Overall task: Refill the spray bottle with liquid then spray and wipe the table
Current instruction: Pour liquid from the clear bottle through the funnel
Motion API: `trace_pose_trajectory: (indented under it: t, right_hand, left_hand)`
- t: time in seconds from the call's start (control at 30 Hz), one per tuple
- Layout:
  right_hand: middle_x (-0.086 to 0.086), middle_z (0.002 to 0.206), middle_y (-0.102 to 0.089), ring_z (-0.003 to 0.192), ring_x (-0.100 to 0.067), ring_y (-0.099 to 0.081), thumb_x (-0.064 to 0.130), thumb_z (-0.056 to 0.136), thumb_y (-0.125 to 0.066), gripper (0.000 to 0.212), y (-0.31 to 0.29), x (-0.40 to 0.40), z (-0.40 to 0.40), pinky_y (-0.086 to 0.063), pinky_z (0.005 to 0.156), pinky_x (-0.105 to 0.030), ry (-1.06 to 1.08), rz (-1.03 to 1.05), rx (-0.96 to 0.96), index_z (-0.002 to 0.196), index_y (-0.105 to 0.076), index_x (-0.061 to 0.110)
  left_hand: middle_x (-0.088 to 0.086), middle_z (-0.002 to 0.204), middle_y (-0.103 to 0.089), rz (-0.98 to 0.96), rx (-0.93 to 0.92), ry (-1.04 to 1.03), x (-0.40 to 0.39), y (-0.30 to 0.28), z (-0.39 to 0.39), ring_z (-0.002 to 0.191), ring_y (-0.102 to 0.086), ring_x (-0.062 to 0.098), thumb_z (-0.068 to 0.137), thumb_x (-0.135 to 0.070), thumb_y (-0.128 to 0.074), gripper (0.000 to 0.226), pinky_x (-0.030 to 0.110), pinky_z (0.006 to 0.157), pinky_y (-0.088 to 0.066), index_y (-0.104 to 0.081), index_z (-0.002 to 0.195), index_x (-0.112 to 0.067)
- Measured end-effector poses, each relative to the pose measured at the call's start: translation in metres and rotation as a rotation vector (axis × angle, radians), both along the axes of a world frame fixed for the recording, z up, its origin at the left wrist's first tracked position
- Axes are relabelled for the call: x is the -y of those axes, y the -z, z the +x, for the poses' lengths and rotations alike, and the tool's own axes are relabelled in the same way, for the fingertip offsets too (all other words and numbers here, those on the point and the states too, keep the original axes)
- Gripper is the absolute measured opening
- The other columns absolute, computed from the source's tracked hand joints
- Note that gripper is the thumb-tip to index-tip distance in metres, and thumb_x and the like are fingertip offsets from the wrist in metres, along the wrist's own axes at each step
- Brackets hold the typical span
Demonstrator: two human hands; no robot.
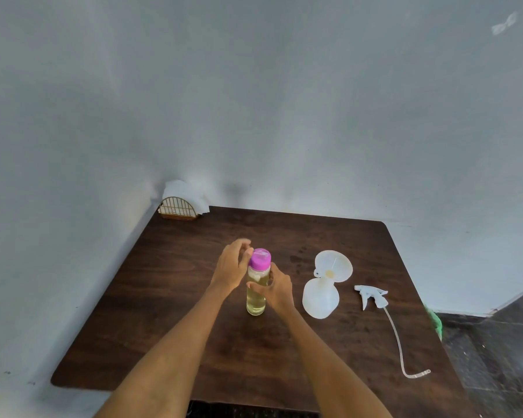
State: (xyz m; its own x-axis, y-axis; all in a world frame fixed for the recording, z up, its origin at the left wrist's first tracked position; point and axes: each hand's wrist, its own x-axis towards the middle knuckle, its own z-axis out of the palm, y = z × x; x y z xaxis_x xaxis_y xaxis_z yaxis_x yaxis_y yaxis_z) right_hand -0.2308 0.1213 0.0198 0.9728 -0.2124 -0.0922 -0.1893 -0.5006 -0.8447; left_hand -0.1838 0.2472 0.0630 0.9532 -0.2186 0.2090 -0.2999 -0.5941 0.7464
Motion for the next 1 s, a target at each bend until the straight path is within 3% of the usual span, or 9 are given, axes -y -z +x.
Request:
trace_pose_trajectory:
  t: [0.1, 0.2, 0.27, 0.4, 0.5, 0.6, 0.67, 0.8, 1.0]
  right_hand:
    - [-0.003, 0.117, -0.066, 0.104, -0.019, -0.063, 0.036, 0.068, -0.080, 0.068, 0.001, -0.002, 0.001, -0.052, 0.095, -0.037, 0.004, -0.007, 0.006, 0.126, -0.050, 0.016]
    - [-0.003, 0.115, -0.066, 0.101, -0.020, -0.064, 0.038, 0.068, -0.080, 0.068, 0.000, -0.001, 0.003, -0.054, 0.092, -0.037, 0.025, -0.012, -0.010, 0.126, -0.051, 0.016]
    - [-0.004, 0.115, -0.066, 0.102, -0.021, -0.064, 0.036, 0.068, -0.080, 0.067, -0.001, 0.002, 0.003, -0.053, 0.093, -0.037, 0.046, 0.001, -0.007, 0.125, -0.050, 0.016]
    - [-0.005, 0.122, -0.064, 0.110, -0.023, -0.062, 0.032, 0.071, -0.079, 0.067, 0.001, 0.008, 0.003, -0.051, 0.096, -0.035, 0.089, 0.038, 0.005, 0.128, -0.050, 0.013]
    - [-0.004, 0.122, -0.064, 0.109, -0.021, -0.062, 0.035, 0.070, -0.079, 0.068, 0.003, 0.005, 0.003, -0.052, 0.096, -0.036, 0.068, 0.013, 0.005, 0.128, -0.050, 0.015]
    - [-0.003, 0.117, -0.066, 0.104, -0.020, -0.064, 0.036, 0.070, -0.079, 0.065, 0.003, 0.001, 0.003, -0.053, 0.092, -0.035, 0.048, -0.013, 0.020, 0.126, -0.051, 0.016]
    - [-0.004, 0.116, -0.067, 0.102, -0.020, -0.065, 0.035, 0.070, -0.079, 0.064, 0.001, 0.000, 0.003, -0.054, 0.091, -0.034, 0.053, -0.014, 0.022, 0.124, -0.052, 0.015]
    - [-0.004, 0.119, -0.065, 0.106, -0.021, -0.063, 0.036, 0.070, -0.079, 0.066, 0.001, -0.001, 0.003, -0.053, 0.094, -0.036, 0.069, -0.010, -0.002, 0.127, -0.050, 0.016]
    - [-0.003, 0.115, -0.067, 0.099, -0.020, -0.065, 0.036, 0.070, -0.079, 0.065, -0.002, 0.000, -0.001, -0.054, 0.091, -0.033, 0.061, -0.025, -0.015, 0.125, -0.051, 0.017]
  left_hand:
    - [0.004, 0.128, -0.054, -0.179, -0.190, 0.118, 0.018, -0.014, 0.003, 0.115, -0.052, 0.017, 0.094, -0.014, -0.051, 0.046, 0.034, 0.097, -0.048, -0.041, 0.138, -0.010]
    - [0.006, 0.127, -0.057, -0.194, -0.245, 0.111, 0.030, -0.010, 0.000, 0.115, -0.053, 0.019, 0.091, -0.013, -0.056, 0.039, 0.026, 0.090, -0.051, -0.051, 0.130, -0.011]
    - [0.006, 0.110, -0.064, -0.312, -0.206, 0.010, 0.028, -0.010, -0.005, 0.101, -0.058, 0.015, 0.090, -0.015, -0.058, 0.026, 0.018, 0.079, -0.051, -0.062, 0.115, -0.008]
    - [-0.001, 0.070, -0.063, -0.380, -0.088, -0.168, 0.004, -0.011, -0.007, 0.070, -0.060, 0.013, 0.089, -0.019, -0.061, 0.010, 0.032, 0.072, -0.051, -0.064, 0.091, -0.010]
    - [0.002, 0.094, -0.065, -0.274, -0.182, -0.114, -0.001, -0.013, -0.005, 0.089, -0.059, 0.011, 0.084, -0.018, -0.068, 0.035, 0.025, 0.082, -0.046, -0.057, 0.116, -0.010]
    - [0.004, 0.136, -0.052, -0.185, -0.285, 0.010, 0.004, -0.018, -0.003, 0.127, -0.046, 0.018, 0.084, -0.015, -0.066, 0.064, 0.034, 0.102, -0.039, -0.035, 0.141, -0.017]
    - [0.004, 0.148, -0.038, -0.191, -0.357, 0.089, 0.006, -0.023, 0.000, 0.138, -0.033, 0.020, 0.086, -0.012, -0.064, 0.078, 0.039, 0.110, -0.031, -0.019, 0.148, -0.024]
    - [0.003, 0.150, -0.036, -0.141, -0.411, 0.231, 0.007, -0.030, 0.006, 0.141, -0.028, 0.020, 0.088, -0.008, -0.061, 0.083, 0.039, 0.113, -0.026, -0.008, 0.149, -0.028]
    - [0.010, 0.127, -0.050, -0.040, -0.354, 0.190, 0.014, -0.026, 0.005, 0.112, -0.047, 0.016, 0.073, -0.016, -0.078, 0.081, 0.031, 0.099, -0.044, -0.033, 0.141, -0.023]
